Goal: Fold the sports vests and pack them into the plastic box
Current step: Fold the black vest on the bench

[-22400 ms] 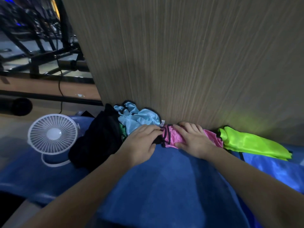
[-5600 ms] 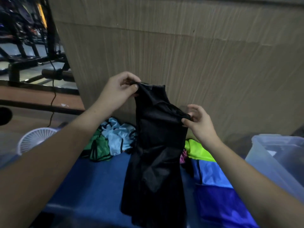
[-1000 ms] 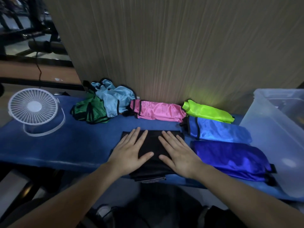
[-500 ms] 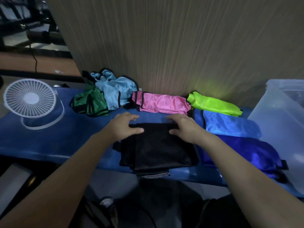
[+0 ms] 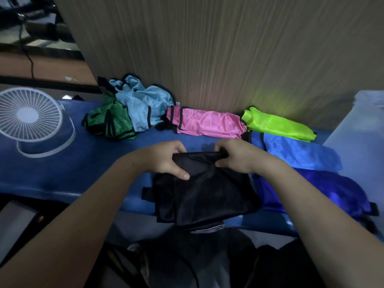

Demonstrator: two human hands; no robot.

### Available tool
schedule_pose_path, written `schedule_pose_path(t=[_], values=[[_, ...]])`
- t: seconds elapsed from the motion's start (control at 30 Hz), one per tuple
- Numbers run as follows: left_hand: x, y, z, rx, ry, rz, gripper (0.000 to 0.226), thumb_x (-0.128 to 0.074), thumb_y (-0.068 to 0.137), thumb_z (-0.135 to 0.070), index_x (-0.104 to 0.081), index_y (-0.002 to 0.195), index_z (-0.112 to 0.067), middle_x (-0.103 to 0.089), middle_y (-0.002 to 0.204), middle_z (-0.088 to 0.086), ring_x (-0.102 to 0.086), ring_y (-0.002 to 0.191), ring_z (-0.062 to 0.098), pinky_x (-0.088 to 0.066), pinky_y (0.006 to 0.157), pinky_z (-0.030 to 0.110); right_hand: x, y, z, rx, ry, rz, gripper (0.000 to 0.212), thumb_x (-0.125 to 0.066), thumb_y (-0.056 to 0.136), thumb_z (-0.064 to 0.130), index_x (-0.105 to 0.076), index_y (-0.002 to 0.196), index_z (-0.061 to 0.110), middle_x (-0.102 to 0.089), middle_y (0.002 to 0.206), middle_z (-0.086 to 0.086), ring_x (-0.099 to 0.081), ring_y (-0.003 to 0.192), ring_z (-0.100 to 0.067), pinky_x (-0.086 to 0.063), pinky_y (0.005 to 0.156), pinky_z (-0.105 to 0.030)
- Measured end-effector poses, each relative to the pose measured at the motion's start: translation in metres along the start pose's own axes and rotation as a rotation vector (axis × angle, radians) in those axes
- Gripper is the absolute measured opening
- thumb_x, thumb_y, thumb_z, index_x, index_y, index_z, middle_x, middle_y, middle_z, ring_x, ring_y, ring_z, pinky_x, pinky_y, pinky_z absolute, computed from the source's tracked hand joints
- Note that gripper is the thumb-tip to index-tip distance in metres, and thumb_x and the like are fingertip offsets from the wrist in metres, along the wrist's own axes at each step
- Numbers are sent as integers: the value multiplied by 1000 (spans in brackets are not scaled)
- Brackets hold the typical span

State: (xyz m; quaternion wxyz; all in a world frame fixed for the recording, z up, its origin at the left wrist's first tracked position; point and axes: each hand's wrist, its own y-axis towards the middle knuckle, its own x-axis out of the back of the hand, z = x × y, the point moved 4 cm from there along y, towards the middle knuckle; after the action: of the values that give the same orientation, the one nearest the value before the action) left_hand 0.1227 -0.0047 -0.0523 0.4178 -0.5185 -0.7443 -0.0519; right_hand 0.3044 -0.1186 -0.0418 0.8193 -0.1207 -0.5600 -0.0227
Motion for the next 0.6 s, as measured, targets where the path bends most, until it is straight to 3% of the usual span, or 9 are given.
schedule_pose_path(t=[0.13,0.2,0.33,0.5,0.6], values=[[6,9,-10,-45,164,-156,39,-87,74,-29,-63,104,-23,-64,100,-9,-61,90,11,-42,72,23,6,1,-3,1,95,-79,29,-78,82,17,-55,98,25,-63,101,2,-60,100,-21,-48,87,-33],[11,11,-12,-78,243,-322,32,-84,77,-29,-64,102,-24,-58,99,-10,-55,96,12,-38,76,29,8,0,-8,3,123,-107,36,-79,79,12,-63,109,22,-68,106,2,-63,102,-19,-49,91,-35],[10,8,-14,-210,302,-564,28,-82,78,-26,-62,98,-24,-54,100,-8,-52,100,17,-43,88,40,15,-5,-8,84,72,-264,32,-71,75,4,-64,102,21,-63,97,7,-62,95,-21,-50,82,-38],[5,-16,-19,-425,439,-788,24,-77,76,-17,-57,90,-20,-52,91,-5,-51,84,19,-41,72,35,17,-26,4,236,-127,-471,36,-65,70,1,-54,97,22,-53,99,5,-56,95,-21,-50,64,-40],[-3,-31,-20,-487,533,-825,19,-65,75,-7,-56,89,-16,-51,92,-1,-48,81,21,-34,69,31,6,-43,19,341,-291,-513,35,-64,66,-2,-54,93,18,-51,93,-1,-55,87,-26,-42,59,-35]])
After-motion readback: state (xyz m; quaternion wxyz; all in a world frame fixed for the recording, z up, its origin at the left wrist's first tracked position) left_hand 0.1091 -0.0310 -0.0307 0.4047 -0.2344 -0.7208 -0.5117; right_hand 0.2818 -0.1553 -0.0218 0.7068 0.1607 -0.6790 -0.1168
